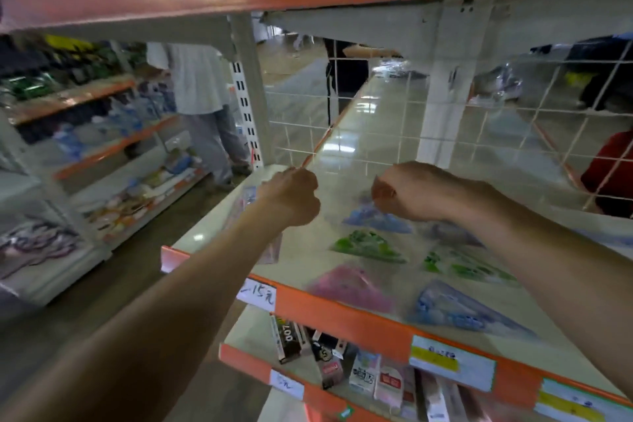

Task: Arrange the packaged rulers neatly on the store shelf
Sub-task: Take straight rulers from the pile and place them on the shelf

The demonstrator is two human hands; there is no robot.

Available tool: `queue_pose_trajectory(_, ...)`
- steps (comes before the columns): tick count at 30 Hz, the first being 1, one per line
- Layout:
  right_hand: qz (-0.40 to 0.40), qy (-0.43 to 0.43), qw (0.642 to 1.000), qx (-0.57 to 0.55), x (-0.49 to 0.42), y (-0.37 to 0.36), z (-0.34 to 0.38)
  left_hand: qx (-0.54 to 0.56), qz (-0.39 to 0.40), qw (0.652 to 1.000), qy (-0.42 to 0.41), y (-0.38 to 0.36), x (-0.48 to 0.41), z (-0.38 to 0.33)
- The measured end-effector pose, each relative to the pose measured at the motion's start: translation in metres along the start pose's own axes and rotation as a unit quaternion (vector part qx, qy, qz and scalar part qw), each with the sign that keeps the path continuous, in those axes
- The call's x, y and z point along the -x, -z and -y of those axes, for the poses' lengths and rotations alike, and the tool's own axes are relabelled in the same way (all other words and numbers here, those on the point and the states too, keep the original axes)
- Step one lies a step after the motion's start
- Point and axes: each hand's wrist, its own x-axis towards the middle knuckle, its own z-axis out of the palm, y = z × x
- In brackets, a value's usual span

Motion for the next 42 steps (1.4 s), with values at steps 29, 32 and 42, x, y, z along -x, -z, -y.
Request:
queue_pose_trajectory(29, 0.082, -0.112, 0.989, -0.059, -0.082, -0.073, 0.18, 0.045, 0.057, 0.997, -0.028, 0.001, -0.022, 0.132)
queue_pose_trajectory(32, 0.098, -0.123, 0.984, -0.083, -0.084, -0.074, 0.176, 0.034, 0.062, 0.997, -0.045, 0.004, -0.024, 0.128)
queue_pose_trajectory(42, 0.065, -0.139, 0.972, -0.18, -0.081, -0.074, 0.161, 0.067, 0.113, 0.99, -0.056, -0.001, -0.034, 0.132)
